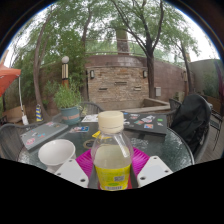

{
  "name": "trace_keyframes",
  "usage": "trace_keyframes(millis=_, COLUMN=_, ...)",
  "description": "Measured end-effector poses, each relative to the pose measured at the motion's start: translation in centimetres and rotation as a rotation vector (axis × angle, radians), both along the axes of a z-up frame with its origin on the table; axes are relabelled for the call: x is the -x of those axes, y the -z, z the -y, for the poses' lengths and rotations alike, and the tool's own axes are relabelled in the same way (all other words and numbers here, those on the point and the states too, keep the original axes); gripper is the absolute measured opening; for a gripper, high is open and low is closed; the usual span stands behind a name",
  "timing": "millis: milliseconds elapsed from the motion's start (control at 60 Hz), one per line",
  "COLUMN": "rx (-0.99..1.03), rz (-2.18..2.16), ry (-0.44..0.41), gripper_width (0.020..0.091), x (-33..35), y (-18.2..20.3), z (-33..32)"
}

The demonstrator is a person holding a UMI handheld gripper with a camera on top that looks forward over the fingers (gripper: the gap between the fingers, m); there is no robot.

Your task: Pour water

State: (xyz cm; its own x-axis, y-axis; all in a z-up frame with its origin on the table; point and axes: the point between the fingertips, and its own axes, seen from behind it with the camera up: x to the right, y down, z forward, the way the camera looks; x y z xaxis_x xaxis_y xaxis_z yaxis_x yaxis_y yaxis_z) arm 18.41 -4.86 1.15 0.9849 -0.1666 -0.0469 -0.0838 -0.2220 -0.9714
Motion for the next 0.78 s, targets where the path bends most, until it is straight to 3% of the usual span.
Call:
trace_keyframes(millis=50, rx=0.058, rz=0.002, ry=-0.008, gripper_width=0.0513, x=-0.8, y=2.3, z=2.6)
trace_keyframes(millis=133, rx=0.085, rz=-0.004, ry=0.019, gripper_width=0.0564, x=-0.7, y=2.5, z=2.4)
trace_keyframes(millis=167, rx=0.103, rz=-0.017, ry=0.039, gripper_width=0.0628, x=-0.7, y=2.8, z=2.5)
trace_keyframes(millis=233, rx=0.156, rz=-0.048, ry=0.067, gripper_width=0.0850, x=-1.0, y=4.0, z=4.3)
trace_keyframes(millis=250, rx=0.167, rz=-0.054, ry=0.074, gripper_width=0.0862, x=-1.1, y=4.2, z=4.9)
trace_keyframes(millis=283, rx=0.178, rz=-0.060, ry=0.086, gripper_width=0.0837, x=-1.3, y=4.3, z=6.0)
trace_keyframes(millis=533, rx=0.180, rz=-0.188, ry=0.194, gripper_width=0.0838, x=2.9, y=-0.6, z=15.5)
trace_keyframes(millis=783, rx=0.148, rz=-0.173, ry=0.251, gripper_width=0.0840, x=14.2, y=-13.0, z=28.0)
